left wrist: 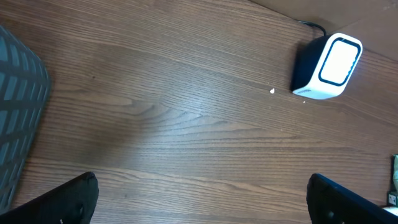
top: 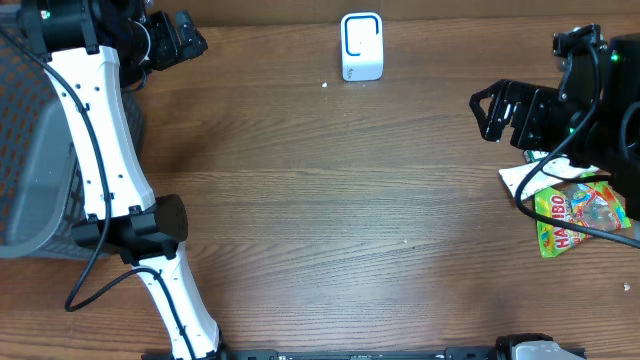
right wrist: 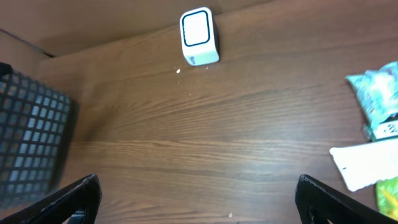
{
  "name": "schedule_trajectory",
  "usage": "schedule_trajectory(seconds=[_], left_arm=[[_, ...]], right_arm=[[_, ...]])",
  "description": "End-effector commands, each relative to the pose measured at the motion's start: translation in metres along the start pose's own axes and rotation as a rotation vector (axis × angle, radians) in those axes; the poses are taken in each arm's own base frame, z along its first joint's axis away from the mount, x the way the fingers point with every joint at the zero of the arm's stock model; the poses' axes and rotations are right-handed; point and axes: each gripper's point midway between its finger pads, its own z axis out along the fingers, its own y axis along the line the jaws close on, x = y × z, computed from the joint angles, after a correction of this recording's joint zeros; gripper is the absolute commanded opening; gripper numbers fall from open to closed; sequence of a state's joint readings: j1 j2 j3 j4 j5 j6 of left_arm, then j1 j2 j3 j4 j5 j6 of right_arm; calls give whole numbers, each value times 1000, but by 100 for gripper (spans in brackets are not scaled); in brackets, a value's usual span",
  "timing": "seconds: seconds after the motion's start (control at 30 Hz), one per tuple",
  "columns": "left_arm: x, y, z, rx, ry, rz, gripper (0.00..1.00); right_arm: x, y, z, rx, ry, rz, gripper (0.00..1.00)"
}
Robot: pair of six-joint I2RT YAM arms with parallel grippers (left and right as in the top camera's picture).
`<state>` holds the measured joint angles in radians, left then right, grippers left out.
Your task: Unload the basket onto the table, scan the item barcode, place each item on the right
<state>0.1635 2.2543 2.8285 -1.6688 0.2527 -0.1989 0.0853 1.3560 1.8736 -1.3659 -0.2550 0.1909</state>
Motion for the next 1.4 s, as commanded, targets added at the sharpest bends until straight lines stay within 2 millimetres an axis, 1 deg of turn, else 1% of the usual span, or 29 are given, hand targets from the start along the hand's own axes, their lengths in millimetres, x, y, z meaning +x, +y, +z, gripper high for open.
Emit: schedule_trajectory(seconds=[0.0,0.07,0.13,0.17,0.23,0.27,0.37,0.43,0.53,0.6,0.67,0.77,0.83,0.93,0.97,1.07,1.13,1.2,1.37], left_arm=[[-2,-5,-7,6,-21,24,100],[-1,-5,-7,6,-21,24,100],[-1,-5,-7,6,-21,24,100],[-1,-5,-7,6,-21,24,100],[-1,-5,-7,6,-21,24,100],[-1,-5,-7,6,-21,24,100],[-1,-5,-7,6,-21,24,100],[-1,-5,-7,6,-21,24,100],[-1,-5,-7,6,-21,24,100],[-1,-5,-7,6,-21,24,100],[-1,-5,-7,6,-21,24,100],[-1,-5,-7,6,-21,24,100],[-1,-5,-7,6,-21,24,100],[-1,-5,-7,6,-21,24,100],[-1,-5,-7,6,-21,24,100],[-1,-5,-7,6,-21,24,100],[-1,-5,-7,6,-21,24,100],[-1,-5,-7,6,-21,24,100],[-1,-5,-7,6,-21,24,100]], right_arm=[[-4,2,1,20,-21,-90,100],[-9,-1,10,37,-43,-97,100],[-19,-1,11,44,-129,-121,100],[-25,0,10,46,-211,-143,100],[-26,0,9,48,-325,-169,100],[-24,-1,9,47,-380,-179,100],[-5,-8,11,23,-513,-197,100],[16,-16,13,0,-597,-206,100],[52,-32,17,-20,-709,-214,100],[80,-45,22,-28,-771,-216,100],[102,-58,30,-23,-819,-212,100],[125,-75,36,-11,-920,-200,100],[134,-81,41,-15,-956,-199,100],[146,-88,55,-14,-953,-199,100],[150,-92,61,2,-927,-193,100],[157,-99,70,30,-880,-185,100],[162,-100,74,31,-853,-187,100],[170,-105,83,45,-802,-184,100],[170,-105,84,46,-800,-184,100]])
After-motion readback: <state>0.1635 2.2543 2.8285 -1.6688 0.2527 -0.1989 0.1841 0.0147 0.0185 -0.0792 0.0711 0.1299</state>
